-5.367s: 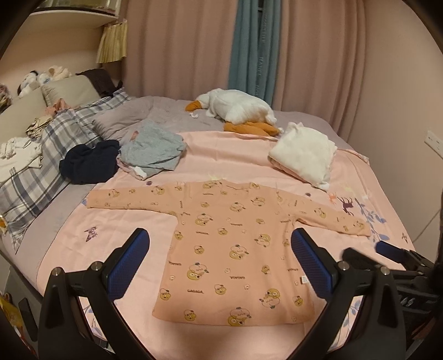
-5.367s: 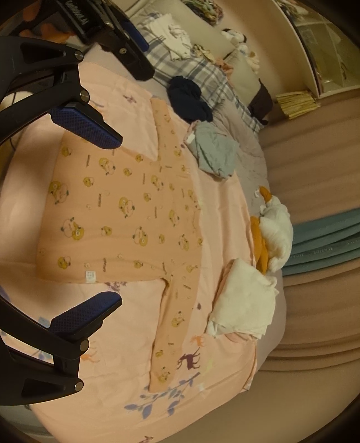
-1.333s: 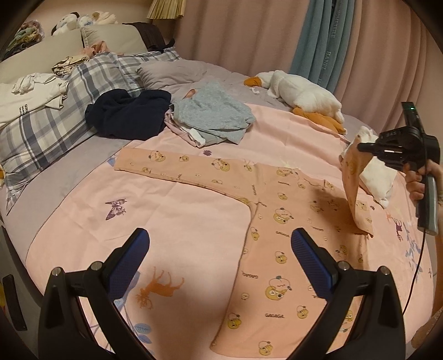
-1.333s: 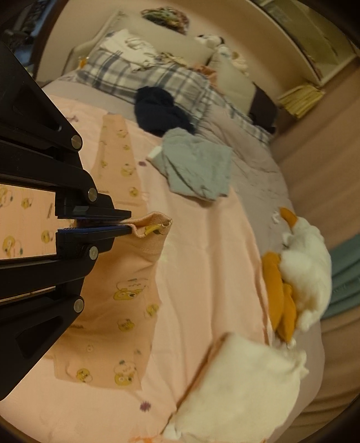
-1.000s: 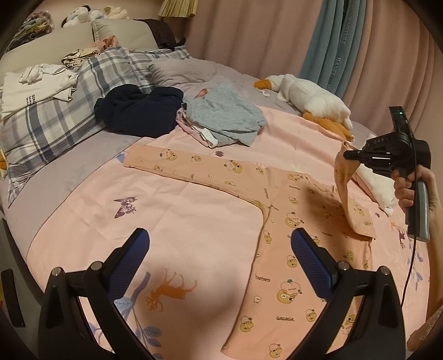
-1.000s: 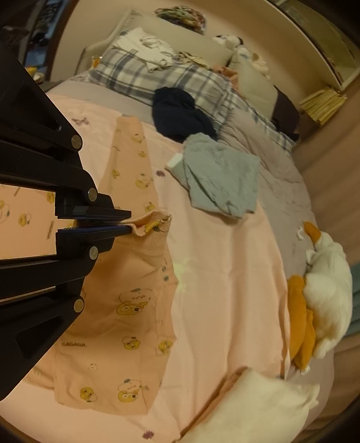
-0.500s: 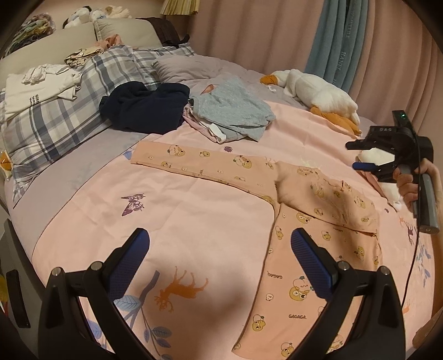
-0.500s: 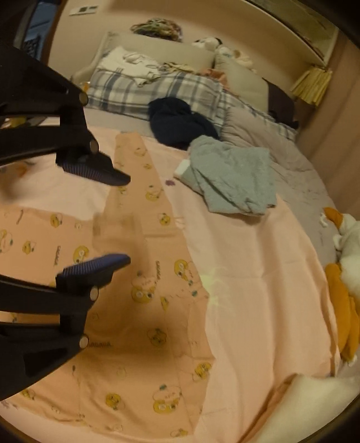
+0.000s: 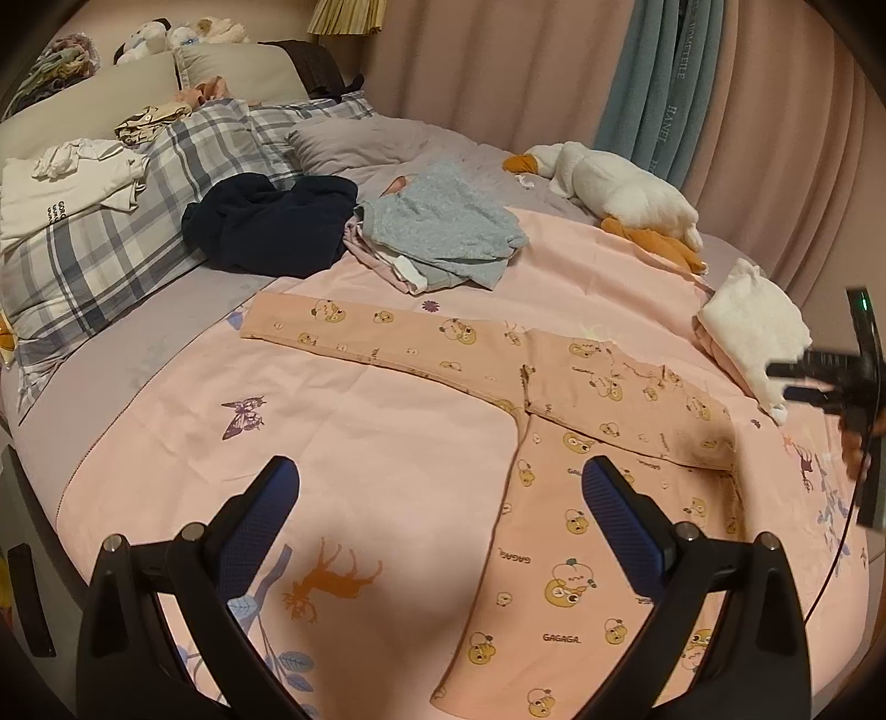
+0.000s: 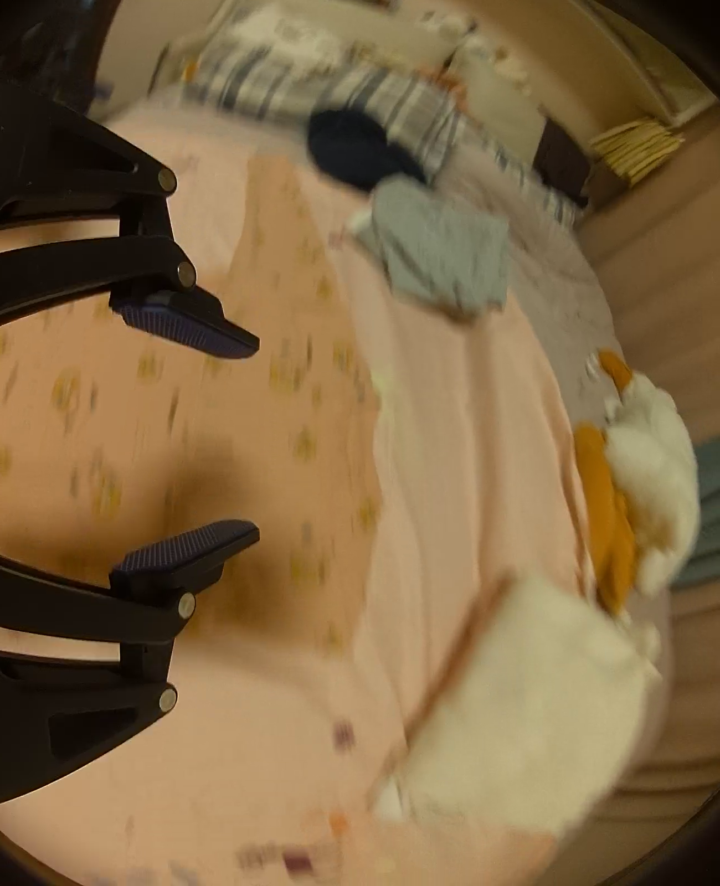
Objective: Fold small clothes
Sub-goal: 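Open the right tool to release the sleeve and pull back, then move the left tool to the other sleeve cuff and grasp it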
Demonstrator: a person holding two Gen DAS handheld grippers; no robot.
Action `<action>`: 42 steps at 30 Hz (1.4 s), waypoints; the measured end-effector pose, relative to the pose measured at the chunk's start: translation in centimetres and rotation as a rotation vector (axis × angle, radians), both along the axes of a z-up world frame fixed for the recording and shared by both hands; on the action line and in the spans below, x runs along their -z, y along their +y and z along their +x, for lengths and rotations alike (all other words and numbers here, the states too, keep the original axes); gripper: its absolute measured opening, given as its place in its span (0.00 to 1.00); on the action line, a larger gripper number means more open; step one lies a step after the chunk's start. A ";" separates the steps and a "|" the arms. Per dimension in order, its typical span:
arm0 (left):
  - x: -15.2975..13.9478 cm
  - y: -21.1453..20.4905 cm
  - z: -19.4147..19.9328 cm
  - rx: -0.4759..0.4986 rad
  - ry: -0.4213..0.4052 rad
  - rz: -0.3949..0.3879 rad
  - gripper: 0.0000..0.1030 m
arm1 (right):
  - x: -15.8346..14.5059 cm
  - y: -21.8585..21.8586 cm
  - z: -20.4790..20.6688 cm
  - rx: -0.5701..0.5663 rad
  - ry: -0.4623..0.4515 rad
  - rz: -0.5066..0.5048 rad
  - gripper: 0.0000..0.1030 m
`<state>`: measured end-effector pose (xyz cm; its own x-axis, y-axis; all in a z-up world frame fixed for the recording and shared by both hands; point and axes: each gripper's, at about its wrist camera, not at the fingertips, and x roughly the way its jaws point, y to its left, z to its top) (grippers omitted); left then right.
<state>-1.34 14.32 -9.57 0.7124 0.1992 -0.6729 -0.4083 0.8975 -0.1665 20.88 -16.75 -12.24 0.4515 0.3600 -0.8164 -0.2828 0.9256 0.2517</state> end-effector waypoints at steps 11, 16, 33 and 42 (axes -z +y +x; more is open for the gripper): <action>-0.4 -0.7 1.0 0.013 0.001 0.004 0.99 | 5.3 -6.2 -1.7 0.114 0.036 -0.068 0.64; -0.4 -1.2 1.7 0.065 0.004 0.008 0.99 | 7.2 -6.3 -3.9 0.079 0.038 -0.065 0.64; 3.5 4.1 7.4 0.066 0.044 -0.191 0.99 | 6.7 -7.0 -11.6 -0.031 0.031 0.109 0.69; 8.0 13.4 10.6 -0.091 0.109 -0.294 0.98 | 5.6 -5.8 -11.3 -0.067 -0.136 -0.056 0.70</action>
